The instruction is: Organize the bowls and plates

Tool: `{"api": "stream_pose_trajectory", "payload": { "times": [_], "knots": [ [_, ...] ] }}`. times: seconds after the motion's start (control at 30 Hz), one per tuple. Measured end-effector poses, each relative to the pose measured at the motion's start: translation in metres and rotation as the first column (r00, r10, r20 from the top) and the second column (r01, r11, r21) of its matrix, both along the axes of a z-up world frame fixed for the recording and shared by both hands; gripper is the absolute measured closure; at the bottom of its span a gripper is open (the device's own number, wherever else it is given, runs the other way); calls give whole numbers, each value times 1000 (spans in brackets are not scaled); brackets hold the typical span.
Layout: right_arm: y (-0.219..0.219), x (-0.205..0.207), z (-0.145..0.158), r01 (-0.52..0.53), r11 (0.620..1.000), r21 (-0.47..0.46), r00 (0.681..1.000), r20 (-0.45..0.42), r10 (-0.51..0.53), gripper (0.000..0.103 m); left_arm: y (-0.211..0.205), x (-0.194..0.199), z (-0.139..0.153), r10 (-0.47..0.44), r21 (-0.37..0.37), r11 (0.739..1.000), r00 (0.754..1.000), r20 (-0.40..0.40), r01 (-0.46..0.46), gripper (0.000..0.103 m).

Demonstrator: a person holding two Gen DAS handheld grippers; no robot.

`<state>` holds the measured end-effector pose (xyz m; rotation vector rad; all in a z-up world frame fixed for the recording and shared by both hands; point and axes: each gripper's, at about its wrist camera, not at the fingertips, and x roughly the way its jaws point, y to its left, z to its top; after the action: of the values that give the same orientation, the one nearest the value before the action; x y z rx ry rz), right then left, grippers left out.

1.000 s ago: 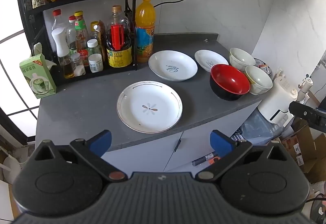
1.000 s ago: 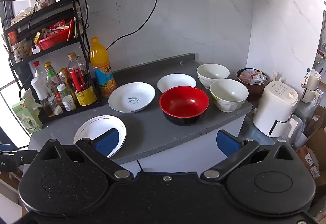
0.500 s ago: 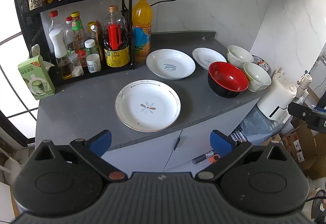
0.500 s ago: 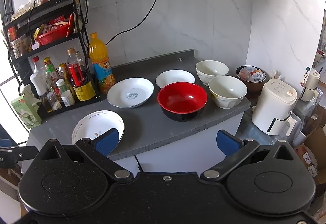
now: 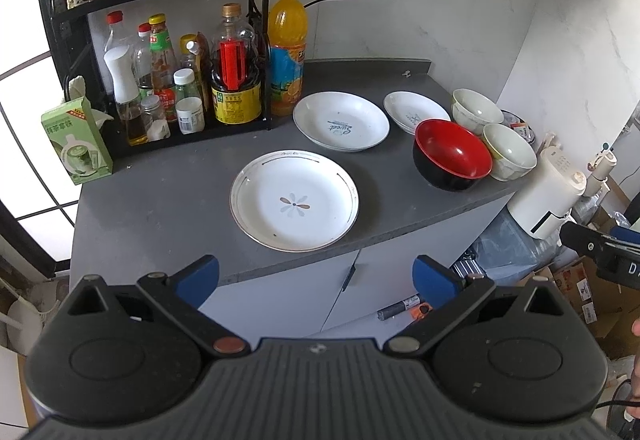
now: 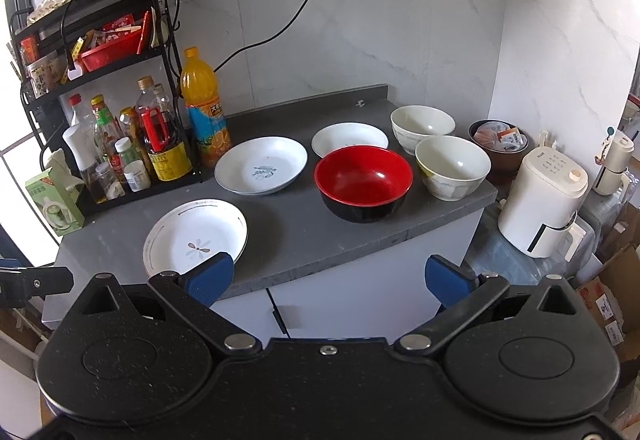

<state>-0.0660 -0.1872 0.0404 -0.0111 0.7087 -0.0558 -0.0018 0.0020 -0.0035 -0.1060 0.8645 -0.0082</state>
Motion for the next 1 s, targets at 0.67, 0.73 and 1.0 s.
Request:
{"api": "stream_pose_trajectory", "payload": {
  "times": [0.67, 0.73, 1.0],
  "knots": [
    [-7, 0, -2, 20, 1000, 0, 1000, 3, -20, 0, -6, 0, -1, -11, -3, 1000, 1000, -5, 11, 1],
    [-7, 0, -3, 19, 1000, -1, 1000, 4, -19, 0, -6, 1, -1, -14, -1, 1000, 1000, -5, 14, 1],
    [-8, 3, -4, 25, 1000, 6, 1000, 8, -25, 0, -7, 4, -7, -10, -1, 1000, 1000, -22, 10, 1]
  ]
}}
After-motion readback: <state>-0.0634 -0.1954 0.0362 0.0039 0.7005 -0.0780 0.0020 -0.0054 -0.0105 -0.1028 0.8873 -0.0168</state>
